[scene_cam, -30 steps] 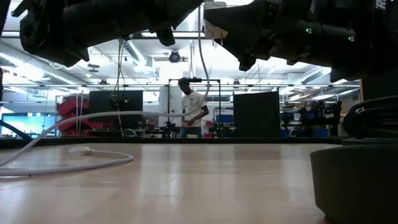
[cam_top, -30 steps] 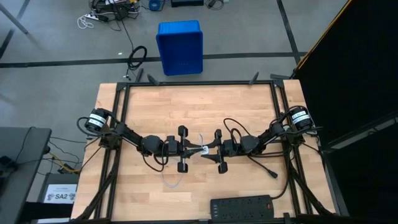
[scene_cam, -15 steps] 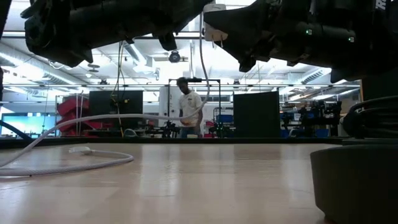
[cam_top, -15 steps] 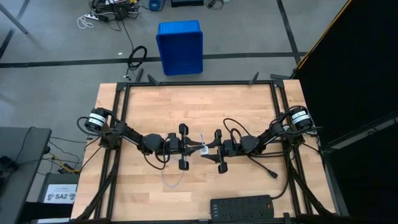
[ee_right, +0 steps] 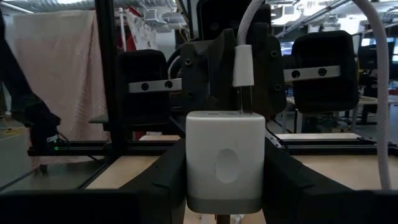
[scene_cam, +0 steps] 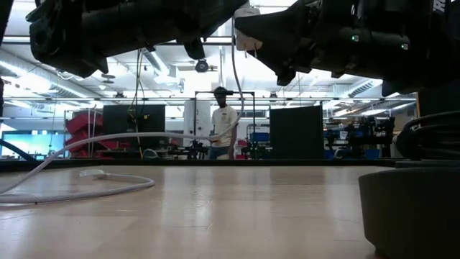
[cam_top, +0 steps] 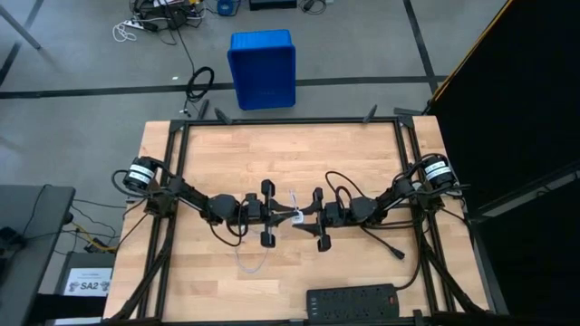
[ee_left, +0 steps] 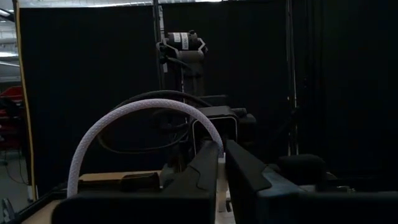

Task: Insert USB
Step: Insert the white USB cable into the white charger adapter

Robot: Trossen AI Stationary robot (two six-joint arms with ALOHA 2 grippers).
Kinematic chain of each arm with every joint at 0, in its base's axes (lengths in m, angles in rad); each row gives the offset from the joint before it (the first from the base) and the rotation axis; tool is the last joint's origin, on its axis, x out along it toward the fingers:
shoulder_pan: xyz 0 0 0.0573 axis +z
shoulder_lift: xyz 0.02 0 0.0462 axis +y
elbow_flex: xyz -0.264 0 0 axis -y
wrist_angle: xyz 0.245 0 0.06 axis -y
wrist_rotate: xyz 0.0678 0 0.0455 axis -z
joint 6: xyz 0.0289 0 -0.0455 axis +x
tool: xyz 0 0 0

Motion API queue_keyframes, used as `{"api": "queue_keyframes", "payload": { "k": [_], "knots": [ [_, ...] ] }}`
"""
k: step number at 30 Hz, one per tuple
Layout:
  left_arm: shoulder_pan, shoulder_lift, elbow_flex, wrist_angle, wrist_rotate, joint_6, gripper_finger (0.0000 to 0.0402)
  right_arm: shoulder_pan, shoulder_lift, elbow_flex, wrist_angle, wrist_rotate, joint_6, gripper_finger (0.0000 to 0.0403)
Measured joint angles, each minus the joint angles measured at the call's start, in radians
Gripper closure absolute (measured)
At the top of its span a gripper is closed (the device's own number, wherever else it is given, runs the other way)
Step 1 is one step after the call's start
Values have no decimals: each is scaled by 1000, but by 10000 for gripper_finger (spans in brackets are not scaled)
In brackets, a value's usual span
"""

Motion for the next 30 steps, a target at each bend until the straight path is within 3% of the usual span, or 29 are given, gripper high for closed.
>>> {"api": "queue_keyframes", "payload": {
  "k": [30],
  "knots": [
    [-15,0,-4,-50,1,-20,401,0,1,-1,-12,8,5,285]
  ]
}}
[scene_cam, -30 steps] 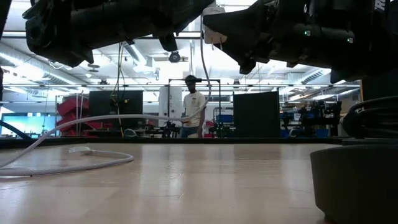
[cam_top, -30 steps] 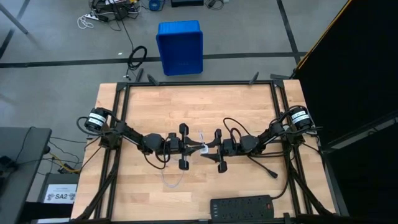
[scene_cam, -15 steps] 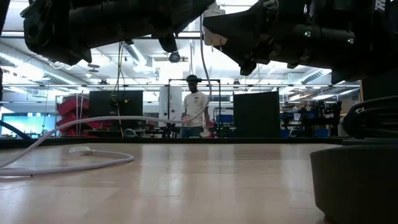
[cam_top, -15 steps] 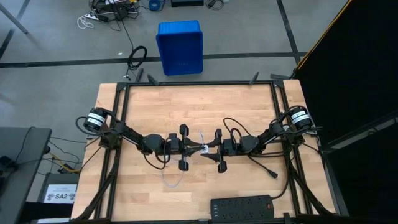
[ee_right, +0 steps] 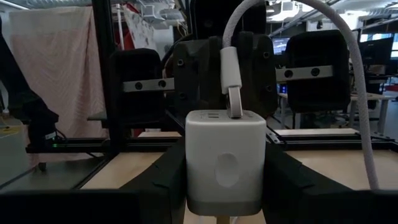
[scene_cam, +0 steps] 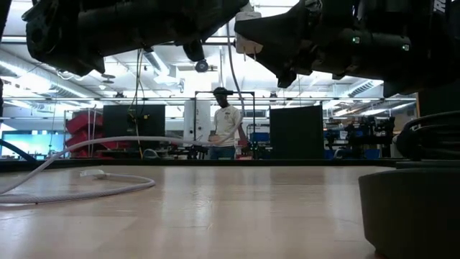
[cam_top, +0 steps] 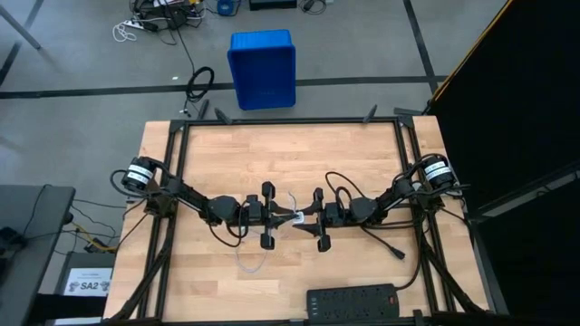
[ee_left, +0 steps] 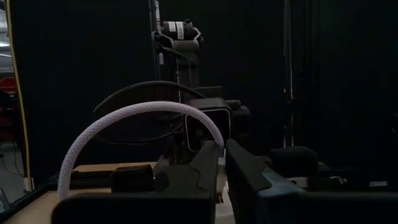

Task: Insert USB
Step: Insert the white USB cable into the white charger adapter

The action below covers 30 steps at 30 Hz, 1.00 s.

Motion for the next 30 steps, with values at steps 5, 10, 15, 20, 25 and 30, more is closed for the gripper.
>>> {"api": "queue_keyframes", "payload": {
  "k": [5,10,15,20,25,30],
  "knots": [
    [-1,-33,-41,-13,-13,0,401,-1,0,0,-25,5,2,285],
    [-4,-98,-86,-72,-17,-22,402,-1,-3,2,-19,8,3,285],
    [-8,-124,-87,-125,-22,-25,402,-2,-4,3,-41,17,4,285],
    [-8,-128,-87,-134,-23,-24,401,-4,-4,3,-97,26,4,285],
    [-8,-179,-86,-226,-25,-25,401,-5,-5,3,-188,50,5,285],
    [-26,-288,-86,-428,-30,-48,401,-4,-5,3,-255,51,10,285]
  ]
}}
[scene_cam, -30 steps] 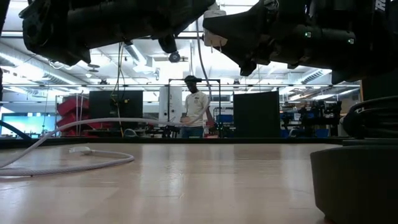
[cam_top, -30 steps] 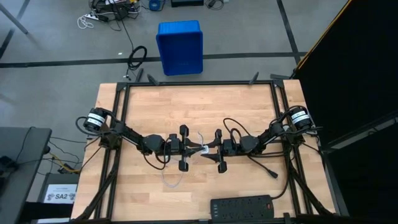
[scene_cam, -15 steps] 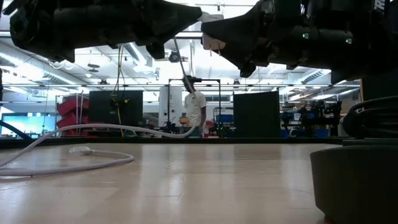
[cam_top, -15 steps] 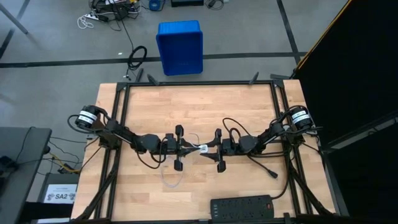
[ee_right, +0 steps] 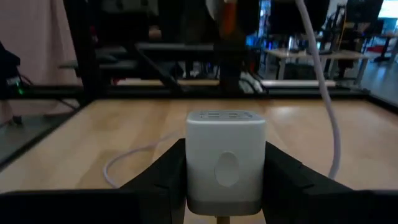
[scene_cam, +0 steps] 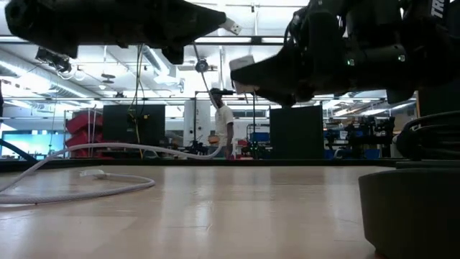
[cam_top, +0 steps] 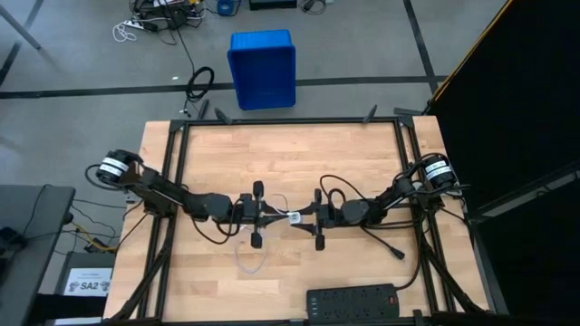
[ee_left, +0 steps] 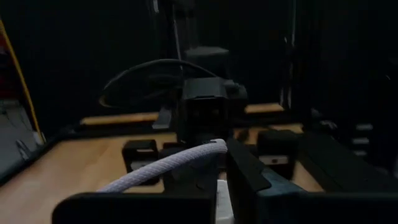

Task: Insert USB
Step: Insert the white USB cable into the white charger adapter

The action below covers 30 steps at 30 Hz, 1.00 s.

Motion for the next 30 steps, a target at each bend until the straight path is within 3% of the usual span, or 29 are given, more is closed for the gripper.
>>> {"api": "queue_keyframes", "payload": {
  "k": [10,20,30],
  "knots": [
    [-13,-28,104,-409,12,-68,401,-2,0,0,-107,-1,-14,285],
    [-13,8,205,-622,-15,-82,401,-2,1,63,-295,-1,-8,285],
    [-13,8,206,-708,-21,-124,401,-2,1,82,-316,-1,-10,285]
  ]
}}
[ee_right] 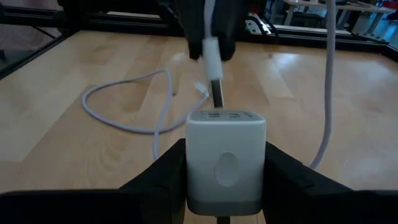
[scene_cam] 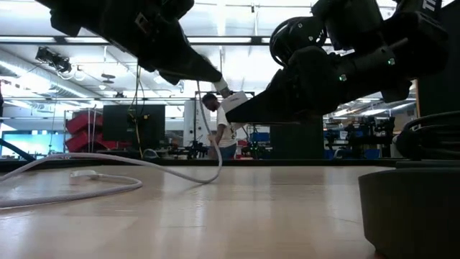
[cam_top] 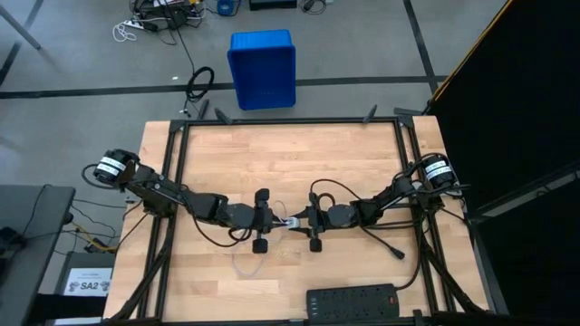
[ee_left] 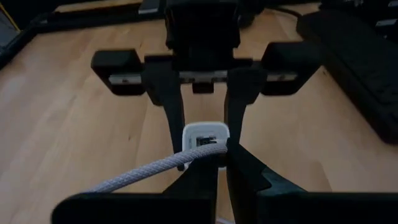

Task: Insert USB
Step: Insert the white USB cable into the white charger adapter

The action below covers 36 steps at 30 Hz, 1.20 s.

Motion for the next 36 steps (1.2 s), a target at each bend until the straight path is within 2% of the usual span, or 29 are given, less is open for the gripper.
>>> {"api": "queue_keyframes", "payload": {
  "k": [15,36],
  "knots": [
    [3,19,0,50,-23,19,401,0,1,0,2,-3,1,285],
    [27,49,1,5,46,8,401,0,4,-2,-17,-1,17,285]
  ]
}}
